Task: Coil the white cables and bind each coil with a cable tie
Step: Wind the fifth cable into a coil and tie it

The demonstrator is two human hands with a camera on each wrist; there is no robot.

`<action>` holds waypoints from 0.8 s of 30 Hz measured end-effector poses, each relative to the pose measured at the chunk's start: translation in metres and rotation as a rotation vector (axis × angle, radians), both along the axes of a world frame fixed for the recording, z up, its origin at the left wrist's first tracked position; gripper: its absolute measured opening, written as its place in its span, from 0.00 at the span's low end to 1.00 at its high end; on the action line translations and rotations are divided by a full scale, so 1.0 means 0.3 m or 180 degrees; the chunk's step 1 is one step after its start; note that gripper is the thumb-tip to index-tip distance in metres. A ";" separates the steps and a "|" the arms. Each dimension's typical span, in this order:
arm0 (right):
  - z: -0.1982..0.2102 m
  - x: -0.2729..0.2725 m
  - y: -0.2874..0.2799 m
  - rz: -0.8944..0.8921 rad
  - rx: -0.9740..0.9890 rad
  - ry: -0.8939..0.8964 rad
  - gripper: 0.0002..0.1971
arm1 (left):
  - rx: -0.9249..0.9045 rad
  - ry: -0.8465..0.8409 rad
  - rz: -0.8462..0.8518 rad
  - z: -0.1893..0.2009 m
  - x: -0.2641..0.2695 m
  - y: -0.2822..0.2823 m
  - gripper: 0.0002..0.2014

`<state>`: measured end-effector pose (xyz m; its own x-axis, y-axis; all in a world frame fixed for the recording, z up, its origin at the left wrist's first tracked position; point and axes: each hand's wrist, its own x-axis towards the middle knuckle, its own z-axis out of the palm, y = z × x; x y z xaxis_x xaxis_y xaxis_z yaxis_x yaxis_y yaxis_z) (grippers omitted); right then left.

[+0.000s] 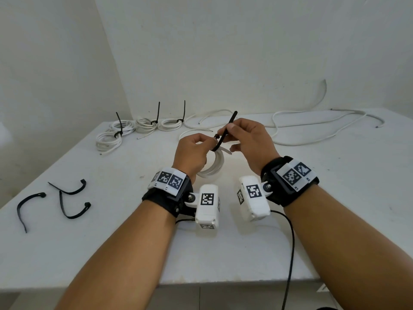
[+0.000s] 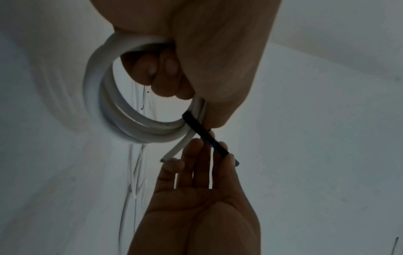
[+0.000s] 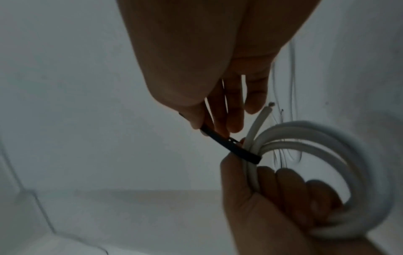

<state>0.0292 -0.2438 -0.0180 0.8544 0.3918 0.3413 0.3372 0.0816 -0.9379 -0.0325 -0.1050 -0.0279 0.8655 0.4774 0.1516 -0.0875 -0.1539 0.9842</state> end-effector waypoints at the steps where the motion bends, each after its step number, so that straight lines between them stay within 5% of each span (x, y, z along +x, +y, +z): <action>1: 0.002 -0.004 0.004 0.0161 0.0138 0.0206 0.11 | -0.0060 -0.0035 0.0085 0.001 0.000 0.003 0.06; 11: 0.023 0.002 -0.004 0.0910 -0.0582 0.1143 0.15 | 0.0049 -0.0223 0.0392 0.000 0.004 0.019 0.09; 24: 0.038 -0.009 -0.025 0.0852 -0.0940 0.1024 0.16 | 0.0385 -0.0162 0.0202 0.002 -0.005 0.000 0.04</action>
<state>0.0266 -0.2514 -0.0065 0.7545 0.6513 -0.0806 0.0313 -0.1584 -0.9869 -0.0340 -0.1051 -0.0274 0.8239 0.5065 0.2543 -0.1231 -0.2780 0.9527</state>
